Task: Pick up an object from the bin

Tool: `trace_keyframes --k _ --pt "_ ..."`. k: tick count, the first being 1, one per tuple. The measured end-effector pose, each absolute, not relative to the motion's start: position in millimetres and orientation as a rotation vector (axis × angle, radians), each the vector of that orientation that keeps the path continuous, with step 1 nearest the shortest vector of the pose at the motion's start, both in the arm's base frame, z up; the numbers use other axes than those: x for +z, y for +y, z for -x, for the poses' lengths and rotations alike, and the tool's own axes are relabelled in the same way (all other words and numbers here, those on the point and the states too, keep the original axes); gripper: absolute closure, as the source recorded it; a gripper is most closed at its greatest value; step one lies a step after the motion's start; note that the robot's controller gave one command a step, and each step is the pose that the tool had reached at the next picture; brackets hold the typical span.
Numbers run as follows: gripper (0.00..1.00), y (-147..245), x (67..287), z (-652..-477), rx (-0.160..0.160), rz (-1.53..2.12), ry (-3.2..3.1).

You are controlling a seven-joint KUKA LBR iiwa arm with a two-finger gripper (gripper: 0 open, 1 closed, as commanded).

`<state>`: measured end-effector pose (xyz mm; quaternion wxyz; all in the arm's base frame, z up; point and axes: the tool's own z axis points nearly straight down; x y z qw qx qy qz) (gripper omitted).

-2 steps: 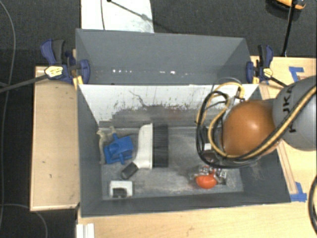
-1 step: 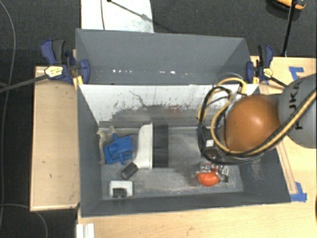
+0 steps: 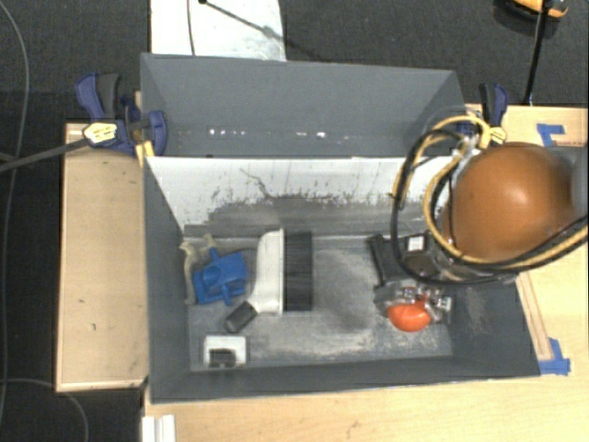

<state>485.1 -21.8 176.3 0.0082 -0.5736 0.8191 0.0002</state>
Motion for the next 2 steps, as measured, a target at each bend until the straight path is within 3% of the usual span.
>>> trace_keyframes --k 1,2 --pt "1.00 -21.9 176.3 -485.1 0.001 1.791 2.562" --pt "1.00 -42.8 299.3 -482.8 0.000 1.824 2.534"
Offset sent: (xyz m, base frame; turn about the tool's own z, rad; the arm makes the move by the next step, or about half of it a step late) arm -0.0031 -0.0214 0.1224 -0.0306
